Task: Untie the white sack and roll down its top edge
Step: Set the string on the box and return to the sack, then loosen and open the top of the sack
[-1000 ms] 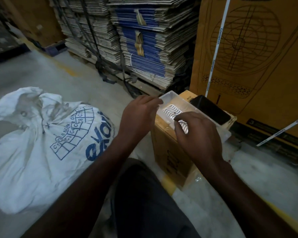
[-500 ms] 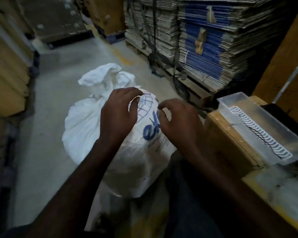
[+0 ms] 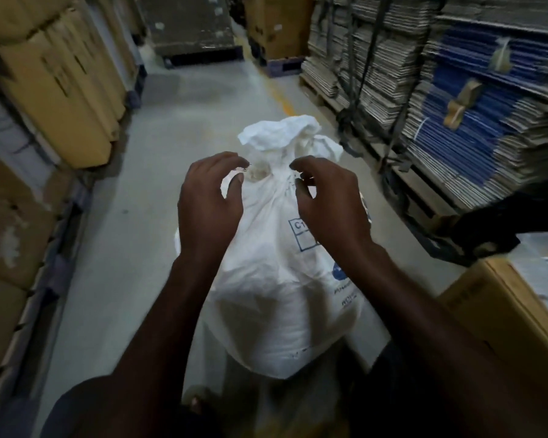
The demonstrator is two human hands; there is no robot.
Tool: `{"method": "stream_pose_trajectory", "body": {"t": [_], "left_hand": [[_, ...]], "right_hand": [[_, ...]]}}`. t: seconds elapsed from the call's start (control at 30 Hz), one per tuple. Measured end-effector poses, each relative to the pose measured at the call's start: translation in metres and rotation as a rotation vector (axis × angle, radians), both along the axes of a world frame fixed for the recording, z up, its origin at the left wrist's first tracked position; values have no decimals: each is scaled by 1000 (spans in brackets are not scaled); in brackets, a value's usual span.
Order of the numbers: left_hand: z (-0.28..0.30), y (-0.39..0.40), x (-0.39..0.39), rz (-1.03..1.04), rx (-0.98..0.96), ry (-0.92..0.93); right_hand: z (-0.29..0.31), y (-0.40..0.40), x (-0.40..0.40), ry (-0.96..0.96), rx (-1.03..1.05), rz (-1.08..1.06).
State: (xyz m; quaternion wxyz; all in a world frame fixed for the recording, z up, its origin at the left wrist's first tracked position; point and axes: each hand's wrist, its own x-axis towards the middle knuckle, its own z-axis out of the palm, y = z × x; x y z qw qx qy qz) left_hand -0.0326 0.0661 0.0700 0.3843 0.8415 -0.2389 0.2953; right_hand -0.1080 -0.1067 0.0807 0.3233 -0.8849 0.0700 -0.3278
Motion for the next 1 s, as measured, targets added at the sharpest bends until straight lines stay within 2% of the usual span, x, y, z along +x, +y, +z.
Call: {"method": "stream_pose_trajectory", "body": {"t": [0.23,0.33,0.43,0.5,0.63,0.7,0.83,1.0], "left_hand": [[-7,-32,53,-56,-85,65],[-10,-40,72,-51,-126,71],[-19,-44,81,-88,-134,92],[-24,-45,87,-147,-55,104],[-32,-40,94,-152,336,147],[-36,-35,93,-172,486,146],[-45,-12,71,-263,584,166],[-57,18,30,-174,581,218]], "right_hand": [[-2,-26,70,-74,-135,-4],[4,-47,103,58,-316,-23],[6,-68,130,282,-502,-55],[2,-72,136,338,-516,-47],[-19,-51,109,140,-453,2],[-32,-35,88,100,-454,37],[-60,-9,38,112,-399,19],[-70,15,-6,259,-357,118]]}}
